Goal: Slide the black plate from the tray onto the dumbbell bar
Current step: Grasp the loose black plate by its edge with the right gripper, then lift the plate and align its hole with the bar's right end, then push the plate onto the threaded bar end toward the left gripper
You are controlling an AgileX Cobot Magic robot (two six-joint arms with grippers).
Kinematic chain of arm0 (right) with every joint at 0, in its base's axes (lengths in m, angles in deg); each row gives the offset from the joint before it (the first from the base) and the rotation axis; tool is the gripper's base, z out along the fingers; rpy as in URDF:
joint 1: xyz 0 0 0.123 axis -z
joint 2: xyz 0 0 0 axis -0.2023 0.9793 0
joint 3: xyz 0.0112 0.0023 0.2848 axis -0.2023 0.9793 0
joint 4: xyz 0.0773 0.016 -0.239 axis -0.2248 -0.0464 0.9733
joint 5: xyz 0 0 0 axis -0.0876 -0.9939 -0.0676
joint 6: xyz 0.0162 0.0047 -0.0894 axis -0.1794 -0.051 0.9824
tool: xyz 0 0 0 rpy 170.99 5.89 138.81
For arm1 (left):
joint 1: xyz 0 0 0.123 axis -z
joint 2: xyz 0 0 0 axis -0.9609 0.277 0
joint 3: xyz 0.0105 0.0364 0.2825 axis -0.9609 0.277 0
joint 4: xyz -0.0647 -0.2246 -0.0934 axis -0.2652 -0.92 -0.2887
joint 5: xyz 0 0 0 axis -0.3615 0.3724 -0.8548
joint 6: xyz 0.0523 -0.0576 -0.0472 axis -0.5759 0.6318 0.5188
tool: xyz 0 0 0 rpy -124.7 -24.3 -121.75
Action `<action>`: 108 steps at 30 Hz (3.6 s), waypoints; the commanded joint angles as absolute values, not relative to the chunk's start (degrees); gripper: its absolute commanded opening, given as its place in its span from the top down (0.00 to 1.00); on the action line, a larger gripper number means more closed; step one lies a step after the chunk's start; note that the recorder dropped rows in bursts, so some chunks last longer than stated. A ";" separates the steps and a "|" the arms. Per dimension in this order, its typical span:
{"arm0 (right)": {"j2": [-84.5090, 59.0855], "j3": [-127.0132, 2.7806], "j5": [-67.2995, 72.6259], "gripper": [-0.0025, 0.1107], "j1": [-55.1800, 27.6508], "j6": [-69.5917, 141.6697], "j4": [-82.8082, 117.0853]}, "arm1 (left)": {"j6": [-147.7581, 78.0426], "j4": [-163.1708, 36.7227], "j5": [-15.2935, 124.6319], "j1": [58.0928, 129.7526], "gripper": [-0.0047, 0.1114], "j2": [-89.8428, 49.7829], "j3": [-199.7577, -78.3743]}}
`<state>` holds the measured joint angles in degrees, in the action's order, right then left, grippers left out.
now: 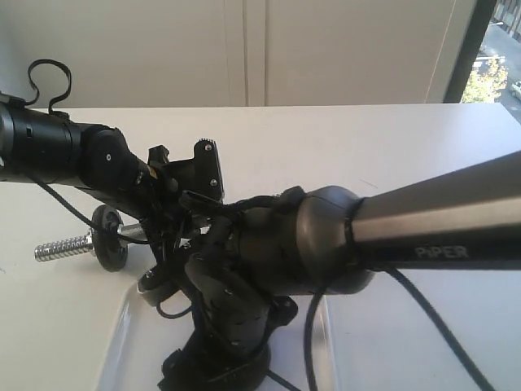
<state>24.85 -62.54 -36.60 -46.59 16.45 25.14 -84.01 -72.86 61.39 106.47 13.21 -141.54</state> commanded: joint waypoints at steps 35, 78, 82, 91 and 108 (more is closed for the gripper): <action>10.15 -51.14 -49.21 0.98 4.86 102.34 -57.60 | -83.60 -74.68 57.58 106.56 0.96 10.88 -143.01; 31.12 -57.24 -67.30 0.98 7.48 113.68 -81.09 | -83.16 -74.68 59.02 106.56 0.96 7.47 -143.01; 32.15 -58.62 -67.30 0.98 7.48 112.39 -81.22 | -83.16 -74.68 59.02 106.56 0.96 7.47 -143.01; 35.93 -58.74 -67.30 0.98 5.28 110.66 -80.52 | -83.16 -74.68 59.02 106.56 0.96 7.47 -143.01; 35.93 -58.77 -67.30 0.98 -0.24 113.48 -82.81 | -83.16 -74.68 59.02 106.56 0.96 7.47 -143.01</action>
